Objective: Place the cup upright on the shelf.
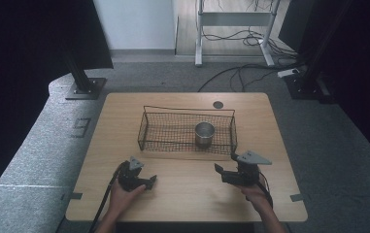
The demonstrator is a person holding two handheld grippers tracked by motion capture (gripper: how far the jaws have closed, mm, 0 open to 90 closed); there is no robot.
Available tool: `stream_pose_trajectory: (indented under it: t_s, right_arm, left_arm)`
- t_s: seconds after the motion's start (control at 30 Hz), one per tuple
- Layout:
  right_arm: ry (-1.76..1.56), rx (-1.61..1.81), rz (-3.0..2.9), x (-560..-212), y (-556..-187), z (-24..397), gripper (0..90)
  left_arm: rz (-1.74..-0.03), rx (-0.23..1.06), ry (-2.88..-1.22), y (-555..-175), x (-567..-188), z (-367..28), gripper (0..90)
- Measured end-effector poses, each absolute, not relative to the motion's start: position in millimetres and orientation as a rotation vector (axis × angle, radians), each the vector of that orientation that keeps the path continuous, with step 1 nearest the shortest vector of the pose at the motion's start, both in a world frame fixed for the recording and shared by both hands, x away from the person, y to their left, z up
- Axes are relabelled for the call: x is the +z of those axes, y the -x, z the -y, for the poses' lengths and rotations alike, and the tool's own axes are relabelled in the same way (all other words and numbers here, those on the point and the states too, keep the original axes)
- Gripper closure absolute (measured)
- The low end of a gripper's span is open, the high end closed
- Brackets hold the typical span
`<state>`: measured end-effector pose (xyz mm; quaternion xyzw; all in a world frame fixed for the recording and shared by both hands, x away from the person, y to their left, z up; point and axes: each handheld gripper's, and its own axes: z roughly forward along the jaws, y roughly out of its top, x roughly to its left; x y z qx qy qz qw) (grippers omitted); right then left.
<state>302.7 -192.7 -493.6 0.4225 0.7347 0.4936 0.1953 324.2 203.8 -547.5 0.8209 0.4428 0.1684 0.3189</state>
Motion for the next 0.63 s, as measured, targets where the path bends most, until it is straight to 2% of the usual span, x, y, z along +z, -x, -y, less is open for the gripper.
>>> stream_pose_trajectory:
  t_s: [0.2, 0.63]
  right_arm:
    - [-1.221, 1.37, -2.083, -513, -299, 196, 19.8]
    - [-1.239, 1.339, -2.107, -525, -299, 198, 19.9]
  left_arm:
    - [-1.165, 0.443, -2.158, -324, -548, -204, 7.0]
    - [-1.165, 0.443, -2.159, -324, -548, -204, 7.0]
